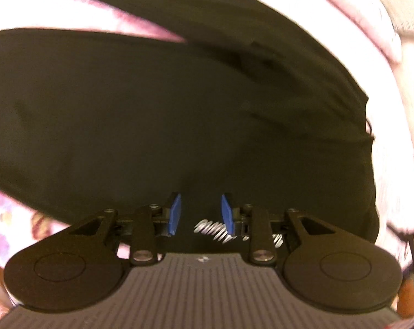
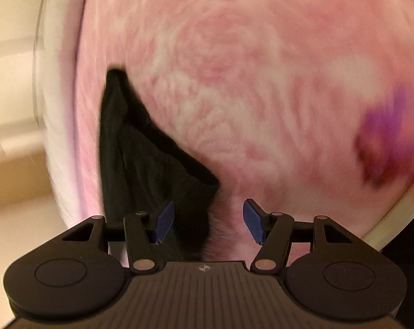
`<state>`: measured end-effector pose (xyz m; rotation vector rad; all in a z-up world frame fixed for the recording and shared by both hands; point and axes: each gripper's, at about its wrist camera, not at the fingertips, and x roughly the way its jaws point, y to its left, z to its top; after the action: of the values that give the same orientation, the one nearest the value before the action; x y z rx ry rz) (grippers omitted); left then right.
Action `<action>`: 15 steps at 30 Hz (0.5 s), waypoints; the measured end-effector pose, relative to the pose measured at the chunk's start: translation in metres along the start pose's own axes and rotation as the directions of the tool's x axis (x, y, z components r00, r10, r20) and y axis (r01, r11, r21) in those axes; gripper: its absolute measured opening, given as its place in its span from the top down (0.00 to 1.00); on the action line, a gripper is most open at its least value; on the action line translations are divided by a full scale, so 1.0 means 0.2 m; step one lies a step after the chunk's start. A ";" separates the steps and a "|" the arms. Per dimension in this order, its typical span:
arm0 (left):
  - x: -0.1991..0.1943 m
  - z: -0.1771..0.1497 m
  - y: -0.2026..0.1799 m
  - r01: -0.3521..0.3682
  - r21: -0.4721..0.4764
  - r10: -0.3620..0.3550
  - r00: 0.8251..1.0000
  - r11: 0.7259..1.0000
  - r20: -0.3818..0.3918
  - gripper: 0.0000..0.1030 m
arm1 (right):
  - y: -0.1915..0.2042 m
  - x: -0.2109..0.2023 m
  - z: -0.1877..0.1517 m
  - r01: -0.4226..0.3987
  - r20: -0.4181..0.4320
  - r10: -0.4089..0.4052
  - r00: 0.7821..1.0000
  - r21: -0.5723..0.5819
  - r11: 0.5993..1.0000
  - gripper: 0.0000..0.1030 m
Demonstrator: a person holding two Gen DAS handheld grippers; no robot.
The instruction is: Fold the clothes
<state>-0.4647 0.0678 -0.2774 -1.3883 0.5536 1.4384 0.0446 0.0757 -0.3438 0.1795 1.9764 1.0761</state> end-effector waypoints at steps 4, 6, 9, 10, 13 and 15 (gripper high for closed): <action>-0.05 0.02 0.12 -0.008 0.039 0.008 1.000 0.999 -0.010 0.74 | 0.05 0.11 -0.06 -0.008 0.127 0.004 0.992 0.038 0.999 0.87; -0.08 0.05 0.16 -0.019 0.069 0.020 1.000 0.997 -0.006 0.73 | 0.20 0.10 -0.09 0.082 0.196 -0.065 0.978 -0.077 0.994 0.88; -0.08 0.08 0.20 -0.022 0.105 0.024 1.000 0.994 -0.019 0.72 | 0.57 0.00 -0.22 0.359 0.334 -0.222 0.916 -0.433 0.827 0.90; -0.06 0.08 0.21 -0.026 0.112 0.029 0.999 0.993 -0.026 0.72 | 0.65 -0.02 -0.27 0.423 0.370 -0.255 0.893 -0.500 0.756 0.90; 0.00 0.05 0.23 -0.029 0.113 0.035 0.998 0.993 -0.051 0.72 | 0.60 0.05 -0.24 0.519 0.381 -0.364 0.850 -0.485 0.704 0.89; -0.01 0.05 0.23 -0.024 0.109 0.030 0.998 0.994 -0.053 0.72 | 0.45 0.13 -0.15 0.531 0.338 -0.417 0.844 -0.413 0.740 0.82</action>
<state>-0.5100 0.0574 -0.2887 -1.3415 0.6777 1.3753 -0.0170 0.1253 -0.2858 -0.4526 1.3690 1.1121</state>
